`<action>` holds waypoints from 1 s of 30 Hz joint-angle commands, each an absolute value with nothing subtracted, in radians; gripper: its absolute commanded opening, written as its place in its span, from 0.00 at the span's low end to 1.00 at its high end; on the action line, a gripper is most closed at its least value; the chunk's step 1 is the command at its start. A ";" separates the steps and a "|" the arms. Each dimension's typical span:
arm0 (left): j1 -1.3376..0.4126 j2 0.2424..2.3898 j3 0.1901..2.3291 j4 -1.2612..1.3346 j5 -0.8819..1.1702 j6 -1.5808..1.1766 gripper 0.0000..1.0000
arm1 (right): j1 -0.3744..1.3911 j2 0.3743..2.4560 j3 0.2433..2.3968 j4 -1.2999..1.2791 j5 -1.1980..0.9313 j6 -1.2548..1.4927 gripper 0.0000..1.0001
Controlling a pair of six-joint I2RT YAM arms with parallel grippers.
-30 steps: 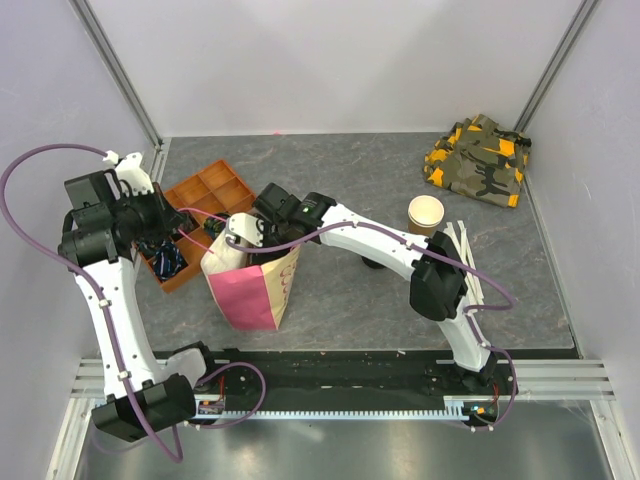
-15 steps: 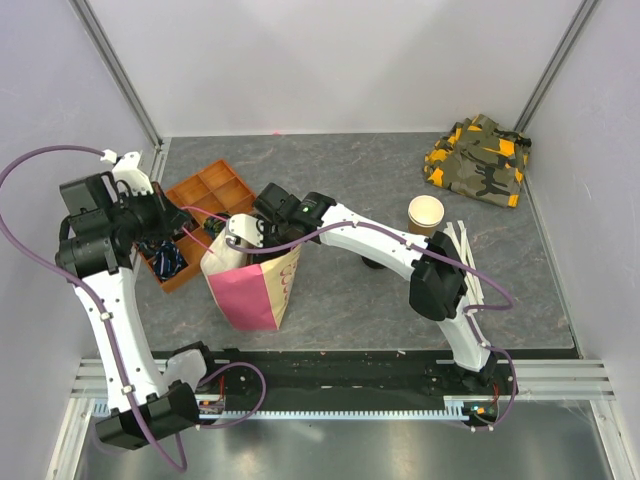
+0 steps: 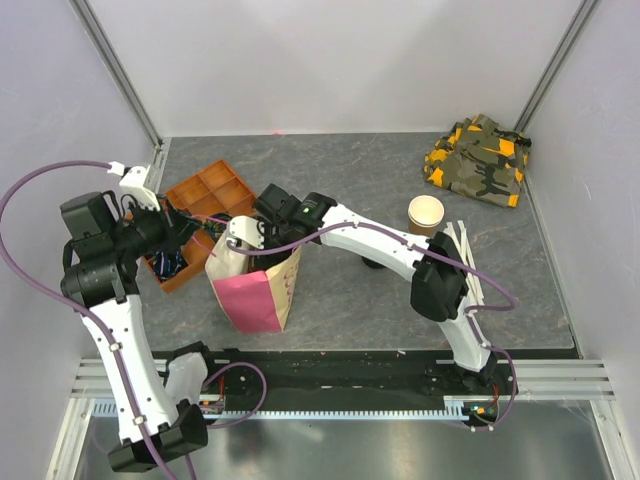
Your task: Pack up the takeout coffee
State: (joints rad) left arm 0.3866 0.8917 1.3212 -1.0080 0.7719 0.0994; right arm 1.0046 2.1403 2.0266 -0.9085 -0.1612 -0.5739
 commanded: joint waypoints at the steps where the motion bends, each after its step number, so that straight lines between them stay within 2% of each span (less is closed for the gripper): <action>1: 0.396 0.836 1.310 -0.923 0.856 0.163 0.02 | 0.996 2.062 1.936 -0.896 -0.123 -0.554 0.18; 6: 0.396 0.807 1.312 -0.890 0.949 0.176 0.02 | 0.994 1.987 1.783 -0.821 -0.123 -0.597 0.16; 14: 0.394 0.634 1.215 -0.864 1.156 0.301 0.02 | 0.991 1.901 1.625 -0.805 -0.112 -0.710 0.17; 17: 0.394 0.604 1.195 -0.885 1.157 0.322 0.02 | 0.991 1.872 1.592 -0.811 -0.110 -0.748 0.17; 20: 0.394 0.607 1.200 -0.966 1.161 0.377 0.07 | 0.989 1.861 1.591 -0.880 -0.118 -0.808 0.16; 23: 0.394 0.603 1.203 -1.040 1.178 0.426 0.18 | 0.977 1.853 1.591 -0.942 -0.133 -0.892 0.16; 25: 0.394 0.597 1.192 -1.061 1.187 0.446 0.20 | 0.973 1.853 1.595 -0.979 -0.138 -0.940 0.16; 27: 0.394 0.592 1.189 -1.087 1.192 0.488 0.36 | 0.969 1.852 1.601 -1.015 -0.141 -1.008 0.16; 29: 0.394 0.589 1.189 -1.129 1.184 0.520 0.60 | 0.969 1.851 1.620 -1.041 -0.140 -1.055 0.16; 30: 0.394 0.591 1.189 -1.140 1.171 0.523 0.67 | 0.969 1.853 1.632 -1.049 -0.143 -1.069 0.16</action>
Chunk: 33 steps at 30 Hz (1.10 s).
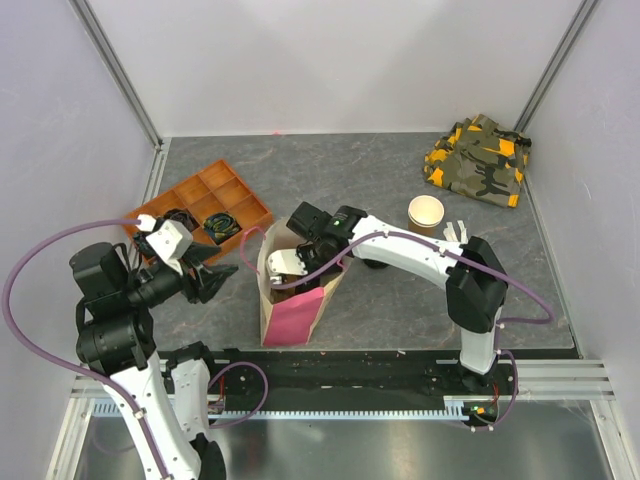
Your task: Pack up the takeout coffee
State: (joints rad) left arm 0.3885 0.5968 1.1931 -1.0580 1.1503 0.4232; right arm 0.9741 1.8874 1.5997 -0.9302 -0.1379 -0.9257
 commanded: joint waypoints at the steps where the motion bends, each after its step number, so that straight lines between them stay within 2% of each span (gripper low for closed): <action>1: 0.394 0.589 1.186 -1.143 1.136 0.523 0.72 | 0.969 1.858 1.667 -1.058 -0.146 -1.078 0.17; 2: 0.394 0.592 1.181 -1.141 1.111 0.519 0.77 | 0.971 1.873 1.689 -1.077 -0.156 -1.083 0.17; 6: 0.394 0.664 1.206 -1.085 0.983 0.368 0.78 | 0.983 1.908 1.781 -1.146 -0.160 -1.156 0.17; 10: 0.394 0.756 1.247 -1.103 1.064 0.322 0.77 | 0.992 1.920 1.818 -1.238 -0.138 -1.273 0.17; 17: 0.394 0.690 1.170 -0.982 1.062 0.247 0.76 | 0.976 1.887 1.770 -1.286 -0.113 -1.482 0.16; 23: 0.394 0.713 1.172 -0.971 1.090 0.212 0.73 | 0.951 1.917 1.943 -1.261 -0.233 -1.314 0.13; 33: 0.394 0.712 1.149 -0.925 1.173 0.239 0.70 | 0.945 1.845 1.945 -1.132 -0.244 -1.070 0.13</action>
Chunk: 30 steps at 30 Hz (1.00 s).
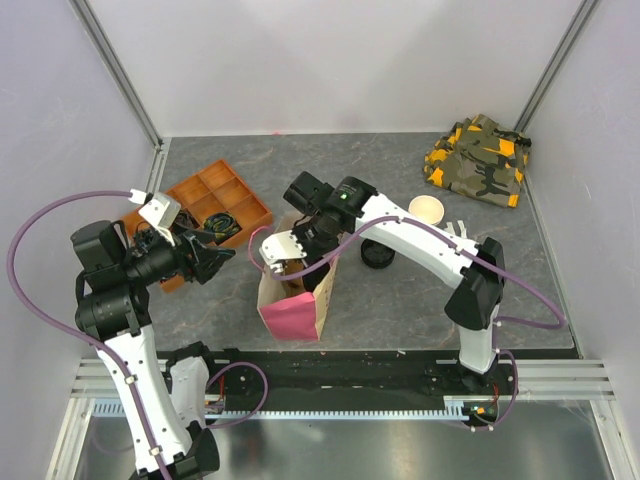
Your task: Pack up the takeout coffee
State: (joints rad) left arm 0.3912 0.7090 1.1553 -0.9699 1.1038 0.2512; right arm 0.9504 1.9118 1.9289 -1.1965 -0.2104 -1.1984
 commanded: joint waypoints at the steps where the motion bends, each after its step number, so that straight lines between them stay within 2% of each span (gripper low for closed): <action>1: 0.394 0.712 1.147 -0.916 1.181 0.239 0.70 | 0.942 1.841 1.950 -1.128 -0.245 -1.051 0.13; 5: 0.394 0.713 1.141 -0.891 1.206 0.259 0.71 | 0.920 1.832 1.989 -1.123 -0.285 -0.964 0.14; 6: 0.394 0.716 1.141 -0.884 1.207 0.250 0.72 | 0.901 1.824 1.997 -1.108 -0.299 -0.944 0.19; 8: 0.394 0.727 1.147 -0.873 1.204 0.242 0.76 | 0.870 1.810 2.023 -1.082 -0.331 -0.850 0.22; 9: 0.394 0.732 1.149 -0.867 1.197 0.227 0.77 | 0.838 1.783 2.023 -1.028 -0.368 -0.812 0.34; 11: 0.394 0.741 1.151 -0.827 1.169 0.165 0.78 | 0.818 1.746 1.996 -0.947 -0.377 -0.712 0.45; 12: 0.394 0.744 1.152 -0.813 1.172 0.146 0.78 | 0.805 1.711 1.988 -0.866 -0.374 -0.684 0.55; 15: 0.394 0.749 1.144 -0.747 1.187 0.095 0.79 | 0.796 1.677 2.000 -0.790 -0.379 -0.608 0.70; 22: 0.394 0.807 1.043 -0.562 1.058 -0.046 0.79 | 0.674 1.660 1.982 -0.792 -0.400 -0.543 0.83; 25: 0.388 0.816 1.023 -0.551 1.077 0.027 0.82 | 0.603 1.680 1.962 -0.759 -0.408 -0.436 0.89; 30: 0.364 0.811 0.983 -0.557 0.973 0.161 0.83 | 0.464 1.727 1.944 -0.686 -0.446 -0.270 0.98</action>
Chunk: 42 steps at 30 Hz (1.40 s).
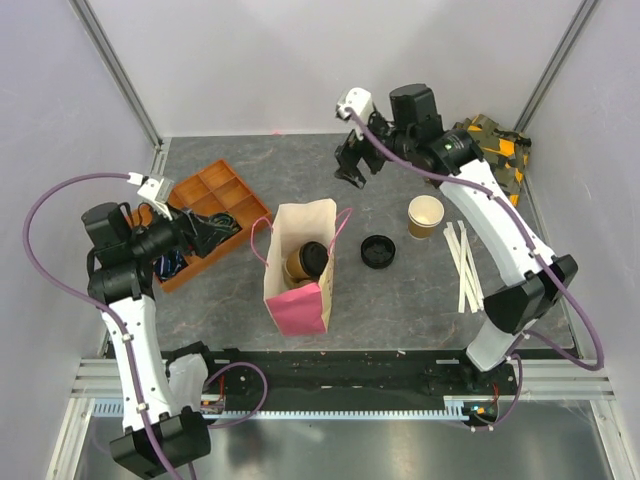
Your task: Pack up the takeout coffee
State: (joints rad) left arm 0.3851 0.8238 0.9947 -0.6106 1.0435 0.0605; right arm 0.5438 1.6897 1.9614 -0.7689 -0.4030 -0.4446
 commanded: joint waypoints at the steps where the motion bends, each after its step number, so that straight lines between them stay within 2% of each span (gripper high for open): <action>1: 0.339 0.830 0.983 -0.560 0.957 0.173 0.82 | 0.451 1.742 1.953 -0.686 -0.445 -0.252 0.98; 9: 0.261 0.929 0.936 -0.505 0.913 0.347 0.82 | 0.358 1.891 2.040 -0.702 -0.400 -0.215 0.98; 12: 0.258 0.962 0.927 -0.485 0.985 0.373 0.77 | 0.351 1.943 2.138 -0.739 -0.384 -0.219 0.98; 17: 0.233 0.994 0.908 -0.465 0.977 0.413 0.69 | 0.351 1.991 2.215 -0.781 -0.322 -0.255 0.98; 20: 0.216 1.012 0.920 -0.457 0.968 0.410 0.68 | 0.351 2.041 2.310 -0.822 -0.313 -0.252 0.98; 25: 0.170 1.032 0.976 -0.430 0.905 0.312 0.69 | 0.351 2.049 2.322 -0.839 -0.377 -0.268 0.98; 29: 0.105 1.068 1.174 -0.529 0.859 0.245 0.73 | 0.351 2.031 2.319 -0.851 -0.481 -0.278 0.98; 33: -0.076 1.115 1.376 -0.718 0.744 0.296 0.78 | 0.351 2.000 2.275 -0.949 -0.629 -0.406 0.98; 37: -0.118 1.186 1.573 -0.824 0.678 0.295 0.83 | 0.350 1.997 2.283 -1.050 -0.666 -0.434 0.98; 42: -0.351 1.284 1.779 -1.003 0.554 0.372 0.84 | 0.348 1.953 2.220 -1.120 -0.684 -0.469 0.98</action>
State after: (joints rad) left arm -0.2024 1.2152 1.6543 -0.8211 0.6769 0.3000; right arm 0.3511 2.0296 2.2673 -1.0313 -0.6224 -0.4091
